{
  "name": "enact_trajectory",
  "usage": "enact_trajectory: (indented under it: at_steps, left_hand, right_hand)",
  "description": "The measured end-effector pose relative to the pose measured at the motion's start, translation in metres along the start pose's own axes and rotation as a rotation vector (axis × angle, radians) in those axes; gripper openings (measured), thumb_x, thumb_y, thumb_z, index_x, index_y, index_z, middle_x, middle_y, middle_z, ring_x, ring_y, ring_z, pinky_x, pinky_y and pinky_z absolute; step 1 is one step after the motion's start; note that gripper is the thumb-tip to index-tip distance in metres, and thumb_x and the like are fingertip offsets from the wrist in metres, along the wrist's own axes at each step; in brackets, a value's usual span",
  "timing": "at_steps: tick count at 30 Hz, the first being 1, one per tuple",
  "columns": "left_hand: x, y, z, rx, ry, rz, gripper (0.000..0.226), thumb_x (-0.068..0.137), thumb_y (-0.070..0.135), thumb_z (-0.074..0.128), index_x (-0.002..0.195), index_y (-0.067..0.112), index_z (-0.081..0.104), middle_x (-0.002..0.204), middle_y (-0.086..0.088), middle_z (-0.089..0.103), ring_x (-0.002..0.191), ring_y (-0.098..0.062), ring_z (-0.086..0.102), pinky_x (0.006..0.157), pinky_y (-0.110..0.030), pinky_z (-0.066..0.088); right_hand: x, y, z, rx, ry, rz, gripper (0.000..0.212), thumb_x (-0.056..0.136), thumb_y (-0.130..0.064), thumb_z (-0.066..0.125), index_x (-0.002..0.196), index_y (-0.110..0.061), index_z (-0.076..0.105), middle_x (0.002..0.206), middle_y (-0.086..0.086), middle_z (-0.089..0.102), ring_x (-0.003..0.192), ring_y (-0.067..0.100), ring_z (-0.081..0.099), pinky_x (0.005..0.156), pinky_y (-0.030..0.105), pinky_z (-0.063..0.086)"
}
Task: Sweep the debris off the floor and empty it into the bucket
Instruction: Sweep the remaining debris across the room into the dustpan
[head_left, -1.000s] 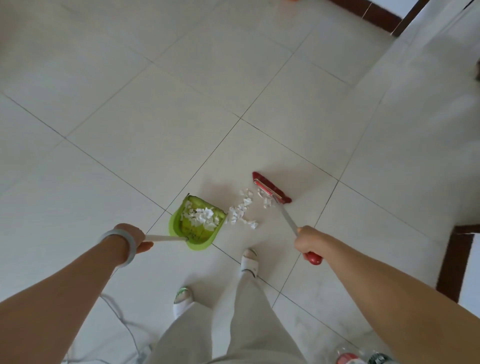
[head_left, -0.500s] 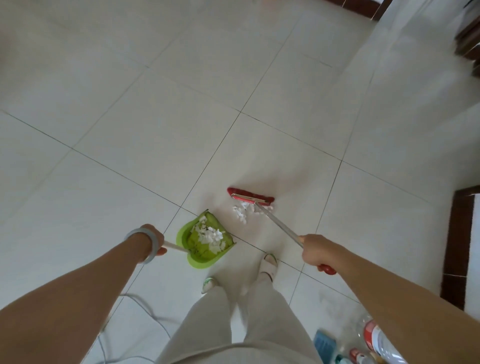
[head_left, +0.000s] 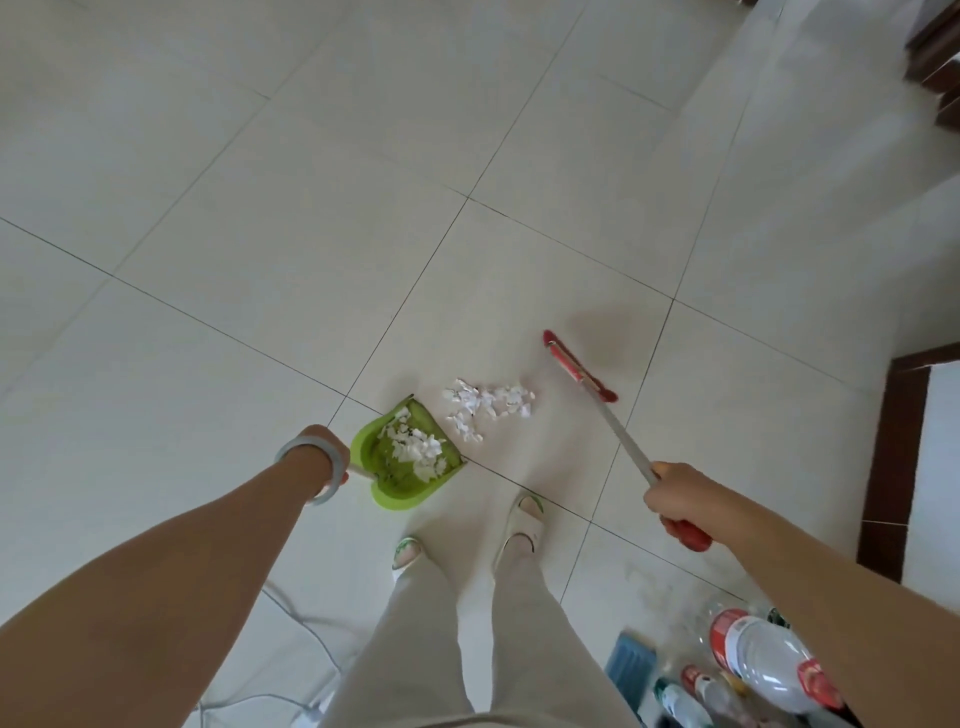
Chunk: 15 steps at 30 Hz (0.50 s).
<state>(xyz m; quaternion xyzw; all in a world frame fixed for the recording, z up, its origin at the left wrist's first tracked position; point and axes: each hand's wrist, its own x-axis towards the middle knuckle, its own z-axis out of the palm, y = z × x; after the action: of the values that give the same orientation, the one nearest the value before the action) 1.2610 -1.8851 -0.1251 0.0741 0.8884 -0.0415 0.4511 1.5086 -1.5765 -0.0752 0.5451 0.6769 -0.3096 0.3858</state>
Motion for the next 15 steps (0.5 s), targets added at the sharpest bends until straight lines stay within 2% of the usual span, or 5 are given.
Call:
enact_trajectory:
  at_steps: [2,4,6,9,15]
  left_hand:
    - [0.013,0.009,0.002,-0.263,-0.051,-0.125,0.009,0.096,0.011,0.048,0.088,0.009,0.045,0.062,0.002,0.041,0.047,-0.006,0.056,0.049,-0.013,0.045]
    - [0.021,0.021,-0.004,0.018,-0.060,-0.011,0.013,0.094,0.005,0.050,0.086,0.013,0.044,0.063,0.002,0.044,0.024,0.002,0.047,0.052,-0.012,0.053]
    - [0.029,0.021,-0.004,-0.002,-0.068,-0.095,0.014,0.093,0.013,0.053,0.082,0.012,0.047,0.069,0.003,0.051,0.036,0.002,0.055,0.070,-0.019,0.056]
    - [0.039,0.023,0.001,0.009,-0.017,-0.076,0.012,0.091,0.025,0.057,0.085,0.015,0.054,0.082,0.004,0.056,0.072,-0.014,0.058,0.074,-0.020,0.050]
    - [0.021,0.033,0.005,-0.089,0.049,-0.057,0.010,0.093,0.020,0.049,0.086,0.015,0.055,0.085,0.003,0.056,0.077,-0.016,0.056,0.083,-0.022,0.052]
  right_hand:
    - [0.009,-0.010,0.003,0.061,0.004,0.045,0.042,0.089,0.002,0.034,0.126,-0.010,0.048,0.063,0.012,0.054,0.040,0.015,0.042,0.039,0.018,0.032]
    - [0.012,-0.025,0.011,0.082,-0.027,0.065,0.043,0.087,0.001,0.038,0.128,-0.009,0.048,0.063,0.012,0.057,0.045,0.018,0.048,0.042,0.020,0.037]
    - [0.004,-0.040,0.025,0.060,-0.072,0.053,0.040,0.088,0.001,0.040,0.126,-0.006,0.051,0.066,0.011,0.058,0.052,0.021,0.051,0.047,0.024,0.039]
    - [-0.013,-0.058,0.056,-0.041,-0.139,-0.022,0.038,0.093,-0.005,0.042,0.131,-0.004,0.047,0.079,0.011,0.058,0.056,0.017,0.049,0.049,0.025,0.038]
    - [-0.053,-0.077,0.116,-0.250,-0.203,-0.208,0.052,0.094,-0.007,0.043,0.145,-0.003,0.034,0.125,0.014,0.058,0.105,0.025,0.062,0.085,0.029,0.049]
